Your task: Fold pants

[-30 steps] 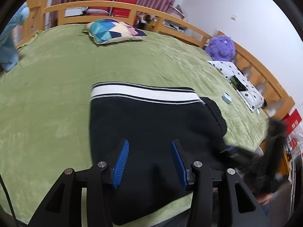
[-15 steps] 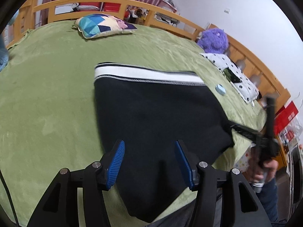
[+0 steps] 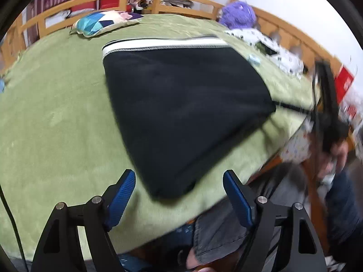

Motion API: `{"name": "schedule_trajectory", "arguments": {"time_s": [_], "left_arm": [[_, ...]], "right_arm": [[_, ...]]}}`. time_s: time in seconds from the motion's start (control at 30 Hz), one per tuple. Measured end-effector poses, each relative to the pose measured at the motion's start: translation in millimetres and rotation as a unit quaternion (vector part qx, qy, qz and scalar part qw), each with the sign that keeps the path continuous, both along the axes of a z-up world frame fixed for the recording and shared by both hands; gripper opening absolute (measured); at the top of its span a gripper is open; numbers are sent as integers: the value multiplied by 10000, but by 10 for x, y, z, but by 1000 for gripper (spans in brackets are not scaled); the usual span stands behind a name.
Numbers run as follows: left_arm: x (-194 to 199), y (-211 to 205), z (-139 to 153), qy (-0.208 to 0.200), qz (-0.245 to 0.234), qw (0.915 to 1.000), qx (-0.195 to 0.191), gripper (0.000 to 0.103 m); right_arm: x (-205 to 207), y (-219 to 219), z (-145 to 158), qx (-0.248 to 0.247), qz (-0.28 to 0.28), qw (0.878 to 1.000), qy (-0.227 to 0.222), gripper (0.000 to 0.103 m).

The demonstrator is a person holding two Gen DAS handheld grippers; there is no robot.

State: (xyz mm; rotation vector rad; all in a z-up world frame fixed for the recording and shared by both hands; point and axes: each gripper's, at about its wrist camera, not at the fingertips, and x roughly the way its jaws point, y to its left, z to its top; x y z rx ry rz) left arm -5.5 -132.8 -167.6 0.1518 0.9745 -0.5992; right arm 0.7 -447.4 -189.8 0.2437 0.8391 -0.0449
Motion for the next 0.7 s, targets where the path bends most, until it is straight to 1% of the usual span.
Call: {"name": "schedule_trajectory", "arguments": {"time_s": [0.03, 0.07, 0.1, 0.17, 0.2, 0.23, 0.27, 0.3, 0.33, 0.37, 0.4, 0.43, 0.47, 0.5, 0.53, 0.57, 0.6, 0.63, 0.67, 0.7], "left_arm": [[-17, -28, -59, -16, -1, 9999, 115, 78], [-14, -84, -159, -2, 96, 9994, 339, 78], [6, -106, -209, 14, 202, 9989, 431, 77], [88, -110, -294, 42, 499, 9982, 328, 74], [129, -102, -315, -4, 666, 9974, 268, 69], [168, -105, -327, -90, 785, 9965, 265, 42], [203, -111, -322, -124, 853, 9958, 309, 28], [232, -71, -286, -167, 940, 9951, 265, 19], [238, -5, -227, -302, 1042, 9939, 192, 15], [244, 107, -120, -536, 1155, 9919, -5, 15], [245, 227, -11, -737, 1266, 9891, -177, 15], [272, 315, 66, -854, 1375, 9866, -212, 15], [323, 342, 67, -821, 1414, 9864, -148, 15], [364, 338, 25, -718, 1421, 9872, -78, 15], [386, 296, -82, -540, 1405, 9886, 44, 15], [386, 233, -198, -382, 1311, 9902, 276, 15], [358, 189, -282, -339, 1231, 9906, 486, 17], [320, 180, -335, -368, 1167, 9905, 621, 22], [288, 197, -334, -385, 1125, 9910, 612, 27], [268, 250, -293, -358, 1109, 9919, 507, 31]], "right_arm": [[0, -34, 9, 99, -54, 9999, -21, 45], [37, -62, 13, 135, -120, 9998, 7, 48], [78, -86, 1, 156, -214, 9996, 59, 48], [162, -110, -82, 266, -295, 9991, 139, 50], [177, -111, -132, 311, -319, 9989, 175, 50], [192, -117, -160, 356, -367, 9985, 202, 50], [193, -111, -186, 444, -440, 9979, 189, 51], [197, -106, -188, 479, -501, 9974, 185, 43], [205, -96, -165, 402, -464, 9979, 188, 33], [168, -102, -111, 349, -431, 9984, 94, 12], [96, -168, -46, 434, -422, 9981, -125, 4], [4, -230, 36, 687, -346, 9963, -394, 4], [-33, -242, 61, 804, -257, 9955, -440, 3], [-38, -209, 46, 787, -187, 9961, -352, 3], [-13, -135, -12, 638, -171, 9976, -208, 3], [40, -40, -99, 333, -147, 9993, -32, 3], [83, 40, -184, 24, -113, 9999, 105, 4], [112, 85, -241, -121, -87, 9997, 185, 4], [116, 92, -251, -106, -41, 9997, 231, 5], [116, 70, -227, -46, 26, 9996, 278, 5]]}}
